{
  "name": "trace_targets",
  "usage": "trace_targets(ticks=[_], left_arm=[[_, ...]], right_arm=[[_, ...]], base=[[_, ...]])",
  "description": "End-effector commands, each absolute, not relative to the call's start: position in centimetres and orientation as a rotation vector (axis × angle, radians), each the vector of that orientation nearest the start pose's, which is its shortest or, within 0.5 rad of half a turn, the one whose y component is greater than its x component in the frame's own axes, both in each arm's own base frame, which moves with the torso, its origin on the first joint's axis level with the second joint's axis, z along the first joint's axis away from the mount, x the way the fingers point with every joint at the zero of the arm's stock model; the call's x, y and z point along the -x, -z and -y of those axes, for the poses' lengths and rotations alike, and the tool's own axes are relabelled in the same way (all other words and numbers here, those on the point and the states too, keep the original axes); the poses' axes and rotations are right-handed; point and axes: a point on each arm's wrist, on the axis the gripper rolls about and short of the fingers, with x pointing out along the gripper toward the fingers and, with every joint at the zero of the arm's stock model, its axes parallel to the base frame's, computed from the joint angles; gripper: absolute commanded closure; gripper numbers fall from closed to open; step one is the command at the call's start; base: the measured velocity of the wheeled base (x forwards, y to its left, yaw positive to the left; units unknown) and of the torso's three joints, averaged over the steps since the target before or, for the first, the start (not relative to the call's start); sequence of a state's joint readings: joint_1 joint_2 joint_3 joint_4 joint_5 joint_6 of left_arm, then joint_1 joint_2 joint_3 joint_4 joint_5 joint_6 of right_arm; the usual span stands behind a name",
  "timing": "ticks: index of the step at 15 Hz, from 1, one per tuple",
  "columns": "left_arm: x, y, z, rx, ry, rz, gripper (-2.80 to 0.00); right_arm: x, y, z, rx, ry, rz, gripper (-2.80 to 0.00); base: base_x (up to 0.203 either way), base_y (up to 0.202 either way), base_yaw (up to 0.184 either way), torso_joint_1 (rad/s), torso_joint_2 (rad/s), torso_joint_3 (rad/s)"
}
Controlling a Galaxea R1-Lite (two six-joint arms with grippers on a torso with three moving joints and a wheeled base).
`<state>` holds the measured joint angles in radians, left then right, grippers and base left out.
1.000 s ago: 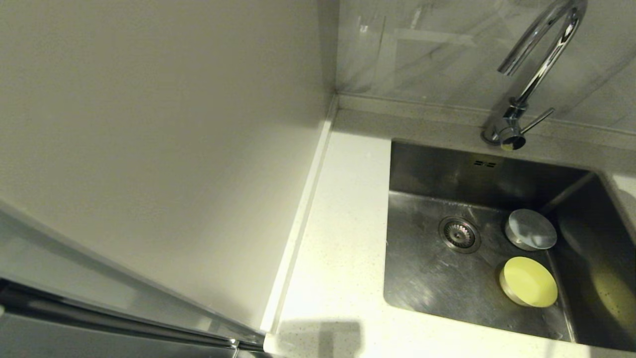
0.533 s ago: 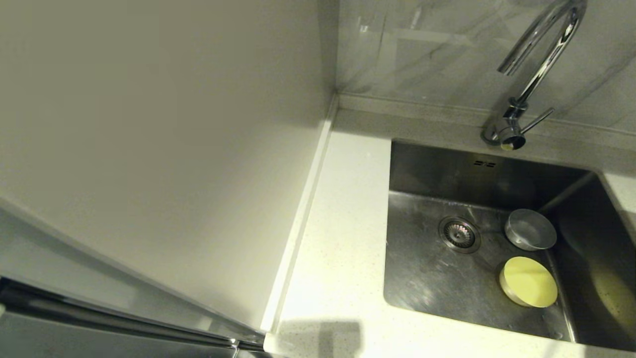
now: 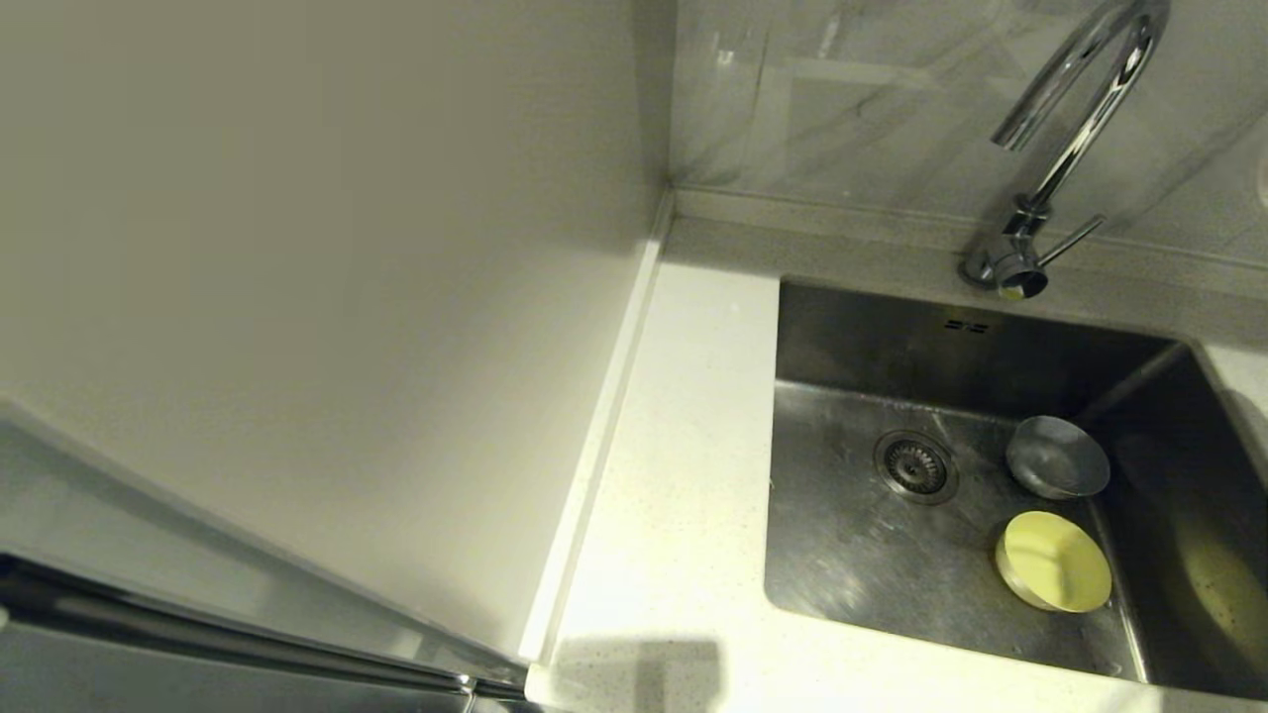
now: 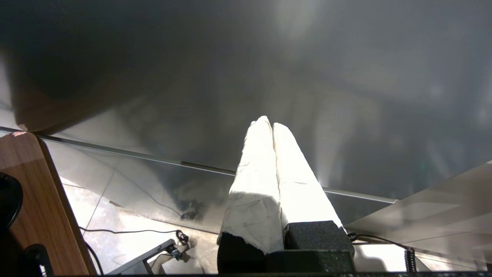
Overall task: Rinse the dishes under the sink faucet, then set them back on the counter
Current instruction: Put a bowl back to the table from the sink
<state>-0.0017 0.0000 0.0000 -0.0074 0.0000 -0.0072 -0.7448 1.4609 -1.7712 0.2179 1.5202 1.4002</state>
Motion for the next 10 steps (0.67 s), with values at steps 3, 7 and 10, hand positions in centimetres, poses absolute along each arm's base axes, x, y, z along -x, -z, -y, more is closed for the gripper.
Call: trace_targets(ticks=[3, 7, 10], left_arm=[[2.3, -7.5, 0.0, 0.008, 0.002, 0.005, 0.00], [2.3, -7.5, 0.0, 0.008, 0.002, 0.005, 0.00], [2.3, -7.5, 0.0, 0.008, 0.002, 0.005, 0.00]], right_arm=[[-14.6, -45.1, 9.1, -1.104, -0.746, -0.487, 0.00], [-14.6, -44.7, 8.6, -1.114, -0.763, -0.506, 0.00], [-15.0, -43.3, 9.0, -1.253, -0.727, -0.574, 0.00]], base=[[0.000, 0.000, 0.000, 0.000, 0.00, 0.000], [0.000, 0.000, 0.000, 0.000, 0.00, 0.000], [0.000, 0.000, 0.000, 0.000, 0.00, 0.000]])
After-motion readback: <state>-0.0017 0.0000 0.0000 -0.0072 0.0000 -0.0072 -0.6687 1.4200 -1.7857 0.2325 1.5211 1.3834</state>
